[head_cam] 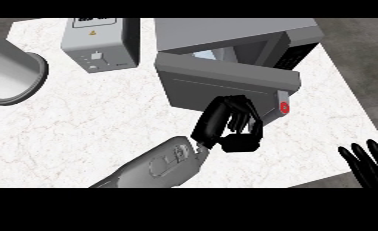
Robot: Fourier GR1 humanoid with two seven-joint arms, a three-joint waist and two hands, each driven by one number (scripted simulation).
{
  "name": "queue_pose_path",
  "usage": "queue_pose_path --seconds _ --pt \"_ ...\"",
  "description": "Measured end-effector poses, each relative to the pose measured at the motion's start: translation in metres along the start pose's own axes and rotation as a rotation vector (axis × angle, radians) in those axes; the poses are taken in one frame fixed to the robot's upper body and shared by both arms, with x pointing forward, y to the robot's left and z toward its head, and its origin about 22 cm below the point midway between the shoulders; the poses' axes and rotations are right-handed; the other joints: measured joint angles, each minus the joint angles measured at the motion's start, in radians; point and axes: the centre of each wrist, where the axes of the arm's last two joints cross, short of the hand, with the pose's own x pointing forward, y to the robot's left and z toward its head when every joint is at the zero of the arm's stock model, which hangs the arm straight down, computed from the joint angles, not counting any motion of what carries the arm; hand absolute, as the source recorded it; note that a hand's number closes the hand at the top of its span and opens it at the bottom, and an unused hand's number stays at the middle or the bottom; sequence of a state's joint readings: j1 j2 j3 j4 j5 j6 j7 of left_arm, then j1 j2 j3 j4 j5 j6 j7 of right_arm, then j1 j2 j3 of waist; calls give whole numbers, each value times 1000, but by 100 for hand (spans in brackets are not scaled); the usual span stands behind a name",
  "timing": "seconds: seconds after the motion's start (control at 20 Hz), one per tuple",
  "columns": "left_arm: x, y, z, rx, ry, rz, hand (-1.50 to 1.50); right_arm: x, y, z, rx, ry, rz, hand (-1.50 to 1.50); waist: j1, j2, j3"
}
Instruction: Pick up the milk, place it into the microwave and close the microwave
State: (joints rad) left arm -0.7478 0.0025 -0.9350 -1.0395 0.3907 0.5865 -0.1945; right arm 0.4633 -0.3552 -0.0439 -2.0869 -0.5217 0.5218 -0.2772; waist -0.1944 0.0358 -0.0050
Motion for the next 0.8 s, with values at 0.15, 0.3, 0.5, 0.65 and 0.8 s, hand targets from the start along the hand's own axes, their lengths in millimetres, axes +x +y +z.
queue_pose_path --seconds 0.15,0.3,0.5,0.65,0.8 --pt "1 6 -11 31 1 3 150 6 3 -3 4 3 0 -150 -10 5 0" --pt "5 12 -24 60 9 13 150 11 4 -6 8 6 3 -150 -22 11 1" --pt "8 22 -37 97 14 37 150 18 4 -9 8 8 1 -150 -33 18 1" --pt "9 28 -44 115 13 58 150 22 2 -12 9 2 7 -150 -39 22 1" --pt "8 28 -44 122 9 87 150 26 0 -14 9 1 12 -150 -40 22 2"
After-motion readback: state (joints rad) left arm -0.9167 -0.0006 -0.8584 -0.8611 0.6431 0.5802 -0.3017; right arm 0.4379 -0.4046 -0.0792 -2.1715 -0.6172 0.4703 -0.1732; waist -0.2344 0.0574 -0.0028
